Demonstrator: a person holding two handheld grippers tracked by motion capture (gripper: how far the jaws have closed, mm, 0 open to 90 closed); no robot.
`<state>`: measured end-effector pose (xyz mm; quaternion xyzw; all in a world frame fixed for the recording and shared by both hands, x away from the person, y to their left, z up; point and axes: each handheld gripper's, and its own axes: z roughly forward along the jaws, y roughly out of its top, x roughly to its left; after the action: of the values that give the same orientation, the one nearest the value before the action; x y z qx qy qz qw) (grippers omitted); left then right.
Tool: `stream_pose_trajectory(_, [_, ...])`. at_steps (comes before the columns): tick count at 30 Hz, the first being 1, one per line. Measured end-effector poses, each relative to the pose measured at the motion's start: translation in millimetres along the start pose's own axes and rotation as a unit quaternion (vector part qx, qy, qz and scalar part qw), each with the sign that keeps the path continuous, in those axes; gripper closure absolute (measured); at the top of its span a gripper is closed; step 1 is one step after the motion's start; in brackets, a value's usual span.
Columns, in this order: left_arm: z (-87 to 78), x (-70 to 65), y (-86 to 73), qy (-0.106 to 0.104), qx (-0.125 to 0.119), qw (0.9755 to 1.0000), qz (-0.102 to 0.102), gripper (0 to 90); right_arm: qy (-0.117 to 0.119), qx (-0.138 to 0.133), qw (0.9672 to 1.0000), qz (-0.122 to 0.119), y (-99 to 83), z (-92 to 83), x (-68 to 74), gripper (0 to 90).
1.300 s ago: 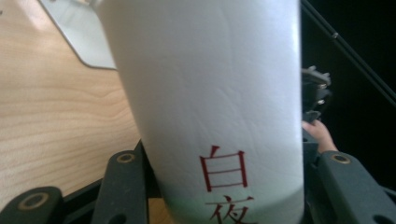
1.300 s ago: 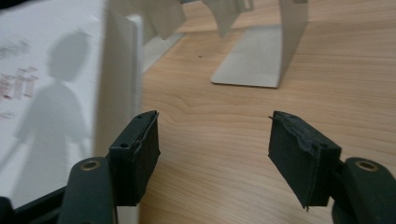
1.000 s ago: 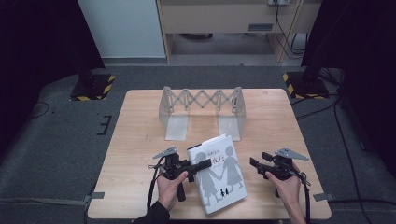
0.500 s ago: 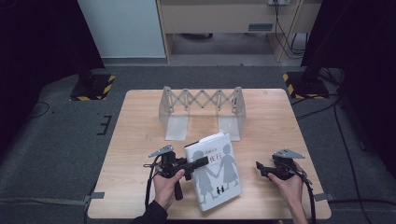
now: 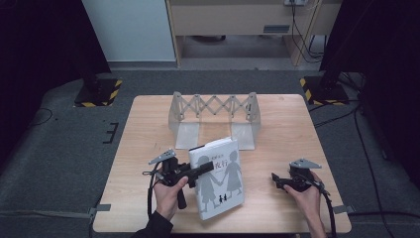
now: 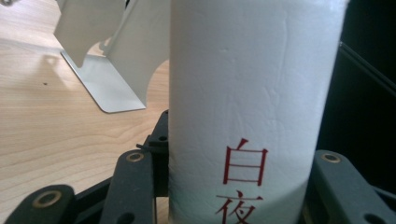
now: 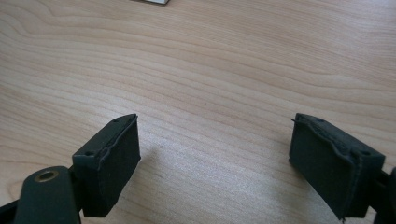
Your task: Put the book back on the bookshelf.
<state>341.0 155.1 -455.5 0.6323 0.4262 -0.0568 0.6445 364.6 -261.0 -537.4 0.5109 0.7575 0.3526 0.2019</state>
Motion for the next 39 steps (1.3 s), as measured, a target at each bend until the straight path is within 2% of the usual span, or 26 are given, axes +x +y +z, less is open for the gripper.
stream_pose_trajectory(7, [-11.9,0.8,10.0,0.013,-0.014,0.9998,0.006,52.3,-0.019,0.009,0.9996,-0.016,0.2,1.6,2.6,13.7])
stream_pose_trajectory(13, [-23.6,0.9,20.3,0.021,-0.033,0.9992,0.008,52.3,-0.018,0.01,0.9997,-0.013,0.3,1.7,2.5,13.0])
stream_pose_trajectory(16, [-29.6,-0.2,27.2,0.028,-0.039,0.9987,0.017,52.3,-0.017,0.01,0.9997,-0.015,0.2,1.8,2.4,12.7])
stream_pose_trajectory(21, [-37.7,-0.6,39.8,0.045,-0.051,0.9971,0.034,52.3,-0.016,0.012,0.9997,-0.017,0.3,1.8,2.2,11.2])
stream_pose_trajectory(26, [-43.9,5.8,53.6,0.06,-0.063,0.9956,0.034,52.3,-0.018,0.014,0.9996,-0.015,0.6,2.1,2.0,10.3])
stream_pose_trajectory(31, [-49.0,8.3,68.3,0.079,-0.07,0.9935,0.043,52.3,-0.018,0.014,0.9996,-0.015,0.6,2.1,2.0,10.2])
stream_pose_trajectory(39, [-54.5,15.0,93.0,0.081,-0.098,0.9911,0.041,52.2,-0.017,0.014,0.9996,-0.015,0.6,2.1,2.1,10.2])
